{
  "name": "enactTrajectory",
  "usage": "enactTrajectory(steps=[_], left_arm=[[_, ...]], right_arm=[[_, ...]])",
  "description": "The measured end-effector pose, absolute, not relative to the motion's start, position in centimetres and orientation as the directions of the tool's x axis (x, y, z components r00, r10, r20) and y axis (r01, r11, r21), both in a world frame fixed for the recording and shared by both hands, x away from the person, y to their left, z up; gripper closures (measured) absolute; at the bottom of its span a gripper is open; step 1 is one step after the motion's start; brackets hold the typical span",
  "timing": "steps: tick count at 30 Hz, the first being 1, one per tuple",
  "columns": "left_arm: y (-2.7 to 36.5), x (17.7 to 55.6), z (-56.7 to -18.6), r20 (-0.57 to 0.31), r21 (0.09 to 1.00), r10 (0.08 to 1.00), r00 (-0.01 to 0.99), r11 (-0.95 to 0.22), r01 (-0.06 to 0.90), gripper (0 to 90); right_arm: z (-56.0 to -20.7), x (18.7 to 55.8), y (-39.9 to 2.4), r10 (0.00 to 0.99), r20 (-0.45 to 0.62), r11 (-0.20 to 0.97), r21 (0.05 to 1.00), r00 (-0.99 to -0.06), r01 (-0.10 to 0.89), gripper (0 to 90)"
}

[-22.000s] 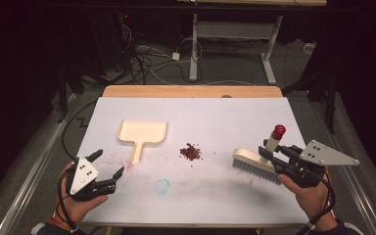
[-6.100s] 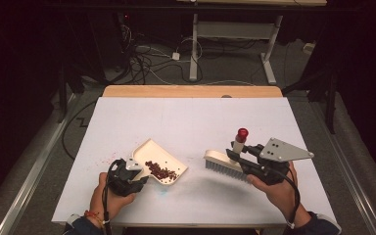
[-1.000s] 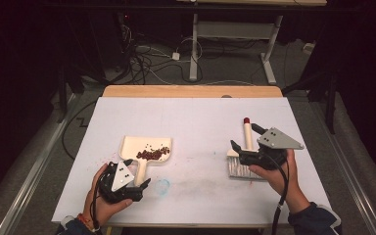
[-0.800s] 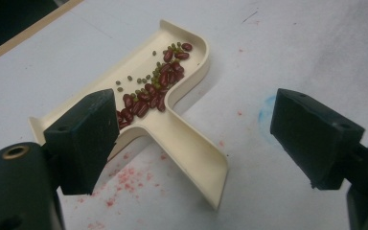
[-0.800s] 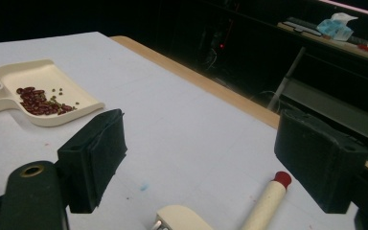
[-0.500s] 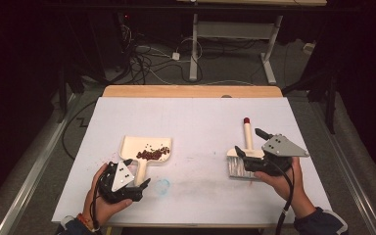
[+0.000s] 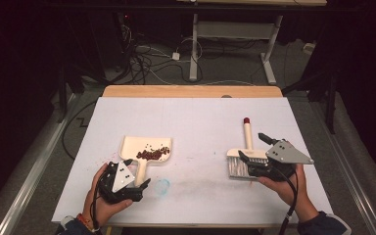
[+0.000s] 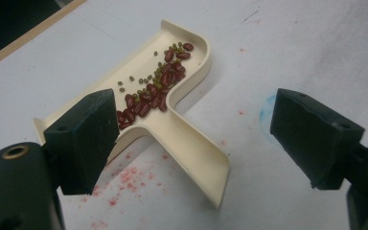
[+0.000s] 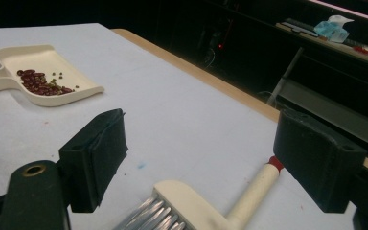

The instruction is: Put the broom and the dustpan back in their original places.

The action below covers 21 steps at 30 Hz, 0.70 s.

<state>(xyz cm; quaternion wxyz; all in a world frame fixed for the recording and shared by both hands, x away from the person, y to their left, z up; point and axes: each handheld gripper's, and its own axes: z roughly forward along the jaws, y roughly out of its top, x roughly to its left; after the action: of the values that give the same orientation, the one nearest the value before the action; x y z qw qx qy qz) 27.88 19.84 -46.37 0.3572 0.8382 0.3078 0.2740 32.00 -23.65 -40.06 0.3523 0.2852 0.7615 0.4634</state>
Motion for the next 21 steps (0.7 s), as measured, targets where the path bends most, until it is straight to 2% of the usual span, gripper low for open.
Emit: enactTrajectory(steps=[21], left_arm=[[19.7,27.9,-46.5,0.246,0.763,0.710,0.660,-0.562,0.321,16.9]], right_arm=[[-42.8,30.7,-25.7,0.765,-0.297,0.438,0.890,-0.571,0.123,19.6]])
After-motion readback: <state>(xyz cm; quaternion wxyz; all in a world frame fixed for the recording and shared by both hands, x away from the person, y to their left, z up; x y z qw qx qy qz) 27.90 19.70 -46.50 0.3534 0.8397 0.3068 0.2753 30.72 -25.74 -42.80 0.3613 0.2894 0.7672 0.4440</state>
